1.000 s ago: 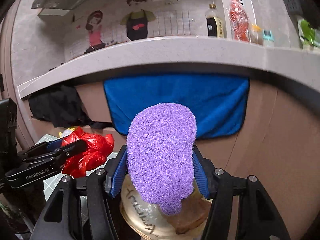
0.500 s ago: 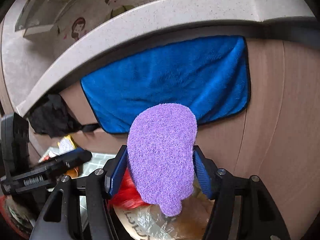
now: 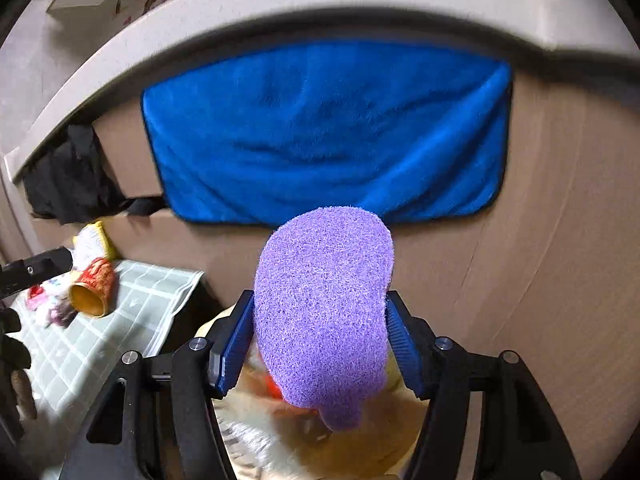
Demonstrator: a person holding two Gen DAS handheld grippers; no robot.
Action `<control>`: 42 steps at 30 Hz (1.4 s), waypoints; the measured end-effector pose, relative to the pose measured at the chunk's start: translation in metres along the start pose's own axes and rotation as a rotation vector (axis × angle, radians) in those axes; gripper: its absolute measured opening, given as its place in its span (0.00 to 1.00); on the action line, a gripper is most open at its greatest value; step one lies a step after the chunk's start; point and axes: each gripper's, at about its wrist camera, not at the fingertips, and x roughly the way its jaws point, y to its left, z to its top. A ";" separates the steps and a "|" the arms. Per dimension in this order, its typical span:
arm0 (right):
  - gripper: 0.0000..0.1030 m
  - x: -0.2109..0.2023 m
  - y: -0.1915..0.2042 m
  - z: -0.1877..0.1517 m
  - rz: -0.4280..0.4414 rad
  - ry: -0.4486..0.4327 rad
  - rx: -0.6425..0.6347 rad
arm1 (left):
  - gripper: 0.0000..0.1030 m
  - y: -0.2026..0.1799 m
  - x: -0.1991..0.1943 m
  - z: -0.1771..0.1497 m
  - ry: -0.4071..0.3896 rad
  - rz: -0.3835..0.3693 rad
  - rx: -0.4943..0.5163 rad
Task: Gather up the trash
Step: 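Carry the red bag and sponge to the bin with both grippers, then open the left gripper over the bin while the right gripper releases the sponge, then move both grippers back over the trash on the table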
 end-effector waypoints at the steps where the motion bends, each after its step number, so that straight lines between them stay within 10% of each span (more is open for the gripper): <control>1: 0.59 0.007 -0.006 -0.001 0.075 0.062 0.057 | 0.70 0.004 -0.003 -0.001 -0.002 0.004 -0.006; 4: 0.59 0.030 -0.022 -0.008 0.196 0.206 0.227 | 0.70 0.011 -0.010 -0.003 -0.003 0.013 -0.007; 9: 0.59 0.048 -0.024 -0.019 0.068 0.267 0.266 | 0.70 0.020 -0.020 -0.007 -0.009 0.018 -0.009; 15: 0.59 0.021 0.027 -0.034 -0.065 -0.034 -0.200 | 0.70 0.028 -0.025 -0.010 -0.011 0.022 -0.020; 21: 0.60 0.033 0.003 -0.038 0.224 0.002 0.135 | 0.70 0.034 -0.030 -0.016 -0.008 0.022 -0.036; 31: 0.60 0.033 0.050 -0.091 0.054 0.031 -0.187 | 0.70 0.053 -0.039 -0.020 -0.015 0.043 -0.077; 42: 0.58 0.010 0.010 -0.089 0.117 0.038 0.014 | 0.70 0.060 -0.042 -0.024 -0.015 0.029 -0.093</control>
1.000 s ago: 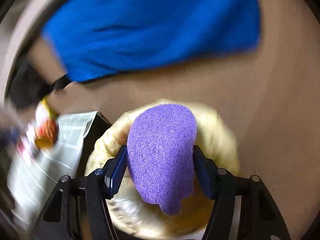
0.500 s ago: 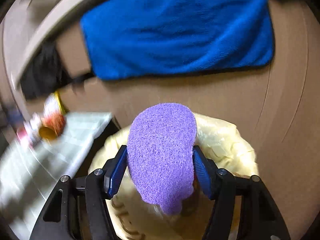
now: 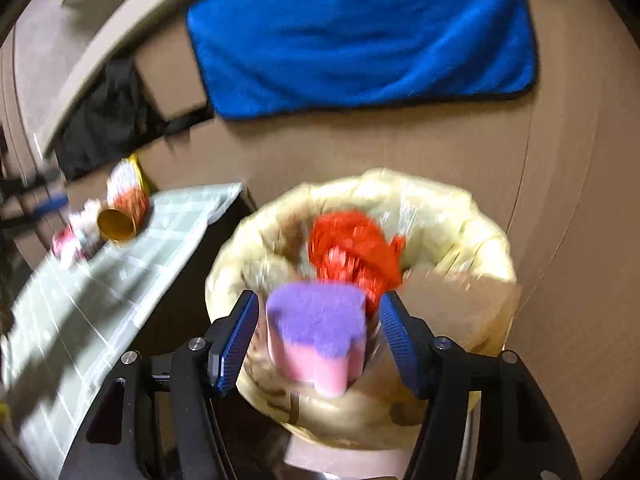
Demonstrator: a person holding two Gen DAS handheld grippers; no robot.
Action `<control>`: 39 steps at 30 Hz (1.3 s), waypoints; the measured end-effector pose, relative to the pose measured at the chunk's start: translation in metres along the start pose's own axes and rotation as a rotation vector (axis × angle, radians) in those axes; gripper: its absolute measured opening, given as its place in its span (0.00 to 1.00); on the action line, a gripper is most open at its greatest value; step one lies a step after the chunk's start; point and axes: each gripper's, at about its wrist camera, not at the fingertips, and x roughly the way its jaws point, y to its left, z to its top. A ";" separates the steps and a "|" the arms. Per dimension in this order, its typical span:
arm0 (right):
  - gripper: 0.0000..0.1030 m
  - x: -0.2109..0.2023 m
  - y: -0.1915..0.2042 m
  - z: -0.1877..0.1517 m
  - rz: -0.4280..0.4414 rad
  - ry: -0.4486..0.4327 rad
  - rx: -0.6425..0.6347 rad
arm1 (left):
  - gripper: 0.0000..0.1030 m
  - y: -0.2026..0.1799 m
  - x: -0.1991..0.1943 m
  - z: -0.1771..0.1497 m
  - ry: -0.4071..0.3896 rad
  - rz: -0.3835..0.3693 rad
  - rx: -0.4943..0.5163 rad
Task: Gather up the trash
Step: 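Move both grippers back over the trash on the table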
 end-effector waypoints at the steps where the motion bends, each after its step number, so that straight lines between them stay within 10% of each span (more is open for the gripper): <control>1: 0.59 -0.005 -0.002 0.006 -0.002 -0.031 0.015 | 0.70 0.001 -0.001 0.000 -0.002 0.000 -0.003; 6: 0.60 -0.017 0.001 0.044 0.070 -0.041 0.089 | 0.70 0.008 -0.010 0.001 -0.026 0.019 0.004; 18: 0.42 -0.014 0.161 0.070 0.106 -0.049 -0.250 | 0.70 0.087 -0.054 -0.001 -0.074 0.194 0.000; 39: 0.38 0.096 0.289 0.071 0.243 0.106 -0.299 | 0.70 0.244 -0.136 -0.015 -0.110 0.371 -0.119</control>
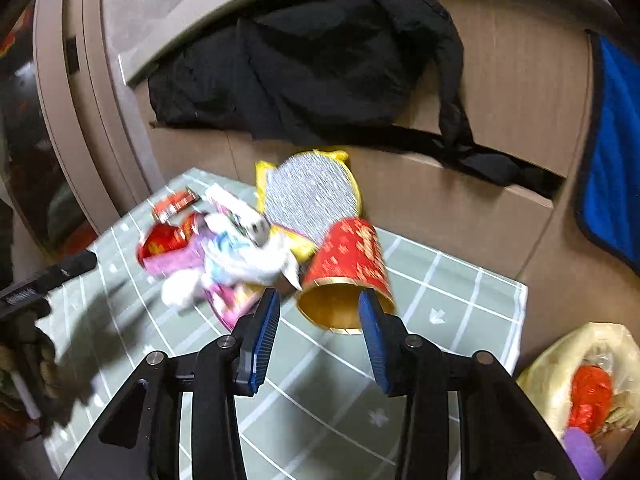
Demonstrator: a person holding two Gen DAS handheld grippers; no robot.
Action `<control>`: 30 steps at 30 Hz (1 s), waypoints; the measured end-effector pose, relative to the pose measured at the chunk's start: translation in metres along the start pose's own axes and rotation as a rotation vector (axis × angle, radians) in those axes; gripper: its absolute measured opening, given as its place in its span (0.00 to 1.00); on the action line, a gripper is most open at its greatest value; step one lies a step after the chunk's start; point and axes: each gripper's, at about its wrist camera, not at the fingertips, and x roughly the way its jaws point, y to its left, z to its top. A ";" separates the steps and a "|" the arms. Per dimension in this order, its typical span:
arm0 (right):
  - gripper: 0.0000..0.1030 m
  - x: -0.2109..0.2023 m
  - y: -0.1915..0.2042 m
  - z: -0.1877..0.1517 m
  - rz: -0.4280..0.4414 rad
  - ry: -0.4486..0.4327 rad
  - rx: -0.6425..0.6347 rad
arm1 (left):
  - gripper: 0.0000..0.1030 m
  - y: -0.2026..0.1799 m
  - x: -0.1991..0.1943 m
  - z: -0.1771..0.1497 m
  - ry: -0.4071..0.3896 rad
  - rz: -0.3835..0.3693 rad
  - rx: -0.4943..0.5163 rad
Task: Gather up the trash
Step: 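Move both grippers back over the trash on the table, then grasp the red soda can with the left gripper while the right gripper reaches for wrappers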
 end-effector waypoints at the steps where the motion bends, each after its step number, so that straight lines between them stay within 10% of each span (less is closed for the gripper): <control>1: 0.38 -0.001 0.001 0.002 0.014 -0.011 0.003 | 0.70 0.007 0.004 0.007 -0.001 0.007 -0.008; 11: 0.38 -0.003 -0.003 0.000 0.009 -0.003 -0.014 | 0.70 0.064 0.126 0.092 0.106 0.085 0.034; 22: 0.38 0.002 -0.018 0.003 0.004 0.010 0.001 | 0.69 0.090 0.170 0.096 0.206 0.151 -0.047; 24: 0.38 0.005 -0.011 0.007 0.024 0.008 -0.003 | 0.64 0.080 0.168 0.090 0.216 0.173 0.001; 27: 0.38 0.009 0.008 0.018 0.082 0.003 -0.023 | 0.22 0.069 0.158 0.080 0.228 0.182 0.049; 30: 0.38 0.016 0.042 0.034 0.138 0.011 -0.095 | 0.10 0.071 0.141 0.067 0.246 0.118 0.007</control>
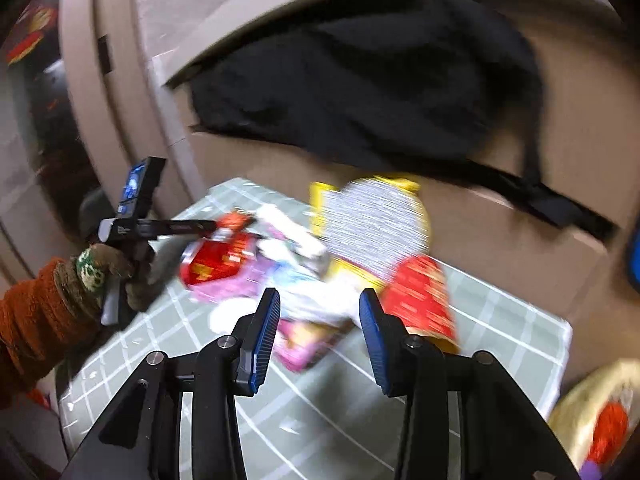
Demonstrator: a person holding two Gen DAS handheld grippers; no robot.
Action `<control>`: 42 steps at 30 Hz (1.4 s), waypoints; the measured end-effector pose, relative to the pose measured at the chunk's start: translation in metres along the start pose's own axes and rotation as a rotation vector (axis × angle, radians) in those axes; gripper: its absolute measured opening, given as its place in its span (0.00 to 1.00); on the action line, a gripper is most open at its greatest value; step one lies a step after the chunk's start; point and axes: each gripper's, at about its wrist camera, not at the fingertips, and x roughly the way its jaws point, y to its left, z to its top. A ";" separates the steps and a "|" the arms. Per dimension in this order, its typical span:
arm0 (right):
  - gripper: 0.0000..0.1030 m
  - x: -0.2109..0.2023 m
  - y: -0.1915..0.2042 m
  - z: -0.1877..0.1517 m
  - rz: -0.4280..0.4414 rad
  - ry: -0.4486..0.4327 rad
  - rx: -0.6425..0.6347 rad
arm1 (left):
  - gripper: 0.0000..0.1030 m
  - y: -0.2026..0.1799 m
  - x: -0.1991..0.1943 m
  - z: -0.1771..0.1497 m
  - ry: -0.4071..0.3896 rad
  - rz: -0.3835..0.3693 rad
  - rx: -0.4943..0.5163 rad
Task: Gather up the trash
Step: 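Grasp the red soda can with the left gripper while the right gripper reaches for wrappers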
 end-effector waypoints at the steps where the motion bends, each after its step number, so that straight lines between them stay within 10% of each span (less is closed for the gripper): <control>1: 0.38 0.006 0.010 0.006 0.026 0.014 -0.022 | 0.09 0.002 -0.008 -0.007 0.001 -0.014 -0.011; 13: 0.36 0.142 0.080 0.069 0.042 0.143 -0.167 | 0.03 0.015 -0.111 -0.067 -0.062 -0.123 0.008; 18: 0.30 0.174 0.077 0.066 0.066 0.247 -0.128 | 0.16 0.033 -0.131 -0.073 -0.099 -0.190 -0.032; 22: 0.33 0.148 0.076 0.033 0.118 0.274 -0.108 | 0.42 0.036 -0.137 -0.076 -0.129 -0.261 -0.080; 27: 0.30 0.097 0.072 0.002 0.127 0.215 -0.076 | 0.49 -0.004 -0.127 -0.080 -0.104 -0.374 -0.015; 34: 0.33 0.018 0.033 0.010 -0.010 -0.032 0.010 | 0.51 -0.054 -0.118 -0.098 -0.125 -0.272 0.081; 38: 0.33 0.001 0.018 0.007 -0.019 -0.061 0.029 | 0.53 -0.067 -0.099 -0.105 -0.093 -0.148 0.094; 42: 0.33 0.010 0.020 0.006 0.001 -0.050 0.036 | 0.53 -0.059 -0.074 -0.101 -0.003 -0.179 -0.021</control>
